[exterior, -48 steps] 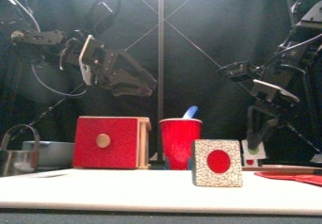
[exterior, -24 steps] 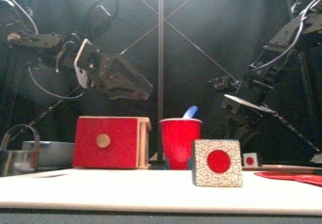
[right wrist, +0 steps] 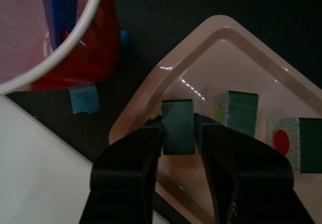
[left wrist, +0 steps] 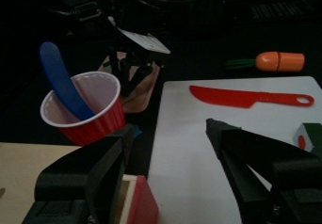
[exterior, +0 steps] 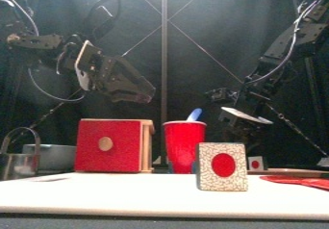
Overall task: Place sushi on board then cut the sushi with the knife then place the pieces on the plate
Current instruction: Place the 4 sushi pieces on the plate
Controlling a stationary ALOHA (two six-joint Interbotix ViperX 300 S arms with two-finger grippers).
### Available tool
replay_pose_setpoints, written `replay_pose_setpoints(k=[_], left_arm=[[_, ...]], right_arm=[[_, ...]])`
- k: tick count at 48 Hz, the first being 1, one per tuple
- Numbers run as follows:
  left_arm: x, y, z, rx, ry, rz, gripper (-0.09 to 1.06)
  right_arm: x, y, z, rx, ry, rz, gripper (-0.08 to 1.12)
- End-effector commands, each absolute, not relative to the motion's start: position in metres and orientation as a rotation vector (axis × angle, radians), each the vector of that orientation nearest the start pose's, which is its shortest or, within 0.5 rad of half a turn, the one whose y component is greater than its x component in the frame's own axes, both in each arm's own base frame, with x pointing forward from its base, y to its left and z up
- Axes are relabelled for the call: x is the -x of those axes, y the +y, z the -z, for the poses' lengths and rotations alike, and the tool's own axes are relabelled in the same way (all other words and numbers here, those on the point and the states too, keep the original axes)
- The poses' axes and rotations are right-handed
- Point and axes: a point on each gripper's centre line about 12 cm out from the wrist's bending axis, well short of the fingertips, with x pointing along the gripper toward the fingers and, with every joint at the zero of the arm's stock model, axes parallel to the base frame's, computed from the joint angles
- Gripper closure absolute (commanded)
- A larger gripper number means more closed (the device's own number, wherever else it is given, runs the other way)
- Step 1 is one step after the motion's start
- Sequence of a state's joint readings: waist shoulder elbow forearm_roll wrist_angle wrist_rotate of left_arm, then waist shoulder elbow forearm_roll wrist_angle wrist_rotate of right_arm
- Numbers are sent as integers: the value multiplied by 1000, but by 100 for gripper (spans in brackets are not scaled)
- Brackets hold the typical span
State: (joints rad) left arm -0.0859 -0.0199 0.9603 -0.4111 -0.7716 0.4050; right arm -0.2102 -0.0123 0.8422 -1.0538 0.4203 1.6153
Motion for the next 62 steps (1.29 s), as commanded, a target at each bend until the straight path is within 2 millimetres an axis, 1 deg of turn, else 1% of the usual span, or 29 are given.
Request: replay_pose_setpoints(k=[1, 8, 17, 24, 30, 34, 39, 44, 49, 51, 55, 62], left_arm=[[-345, 3, -170, -137, 191, -185, 1], [-345, 3, -171, -137, 190, -185, 1], [-346, 2, -172, -136, 185, -184, 1], [-347, 2, -173, -134, 182, -184, 1], [-348, 2, -173, -136, 181, -184, 1], [-348, 2, -174, -135, 179, -184, 1], [-349, 2, -175, -133, 176, -184, 1], [-351, 2, -177, -134, 170, -184, 1], [-352, 2, -178, -133, 166, -186, 1], [-354, 2, -179, -134, 163, -186, 1], [-356, 1, -181, -134, 155, -185, 1], [-358, 1, -181, -132, 155, -185, 1]], right_arm=[[-304, -107, -121, -457, 829, 807, 30], [-305, -107, -130, -457, 801, 800, 30], [-306, -96, -145, -466, 761, 770, 30], [-302, -88, -158, -464, 734, 765, 30], [-298, -71, -171, -452, 705, 708, 30], [-298, -53, -177, -436, 693, 635, 30], [-301, -21, -181, -419, 684, 484, 30], [-310, 23, -181, -402, 684, 258, 30], [-321, 60, -177, -371, 699, 73, 30], [-328, 74, -177, -351, 702, 10, 30], [-340, 91, -172, -303, 717, -40, 30], [-362, 109, -162, -237, 731, -87, 30]])
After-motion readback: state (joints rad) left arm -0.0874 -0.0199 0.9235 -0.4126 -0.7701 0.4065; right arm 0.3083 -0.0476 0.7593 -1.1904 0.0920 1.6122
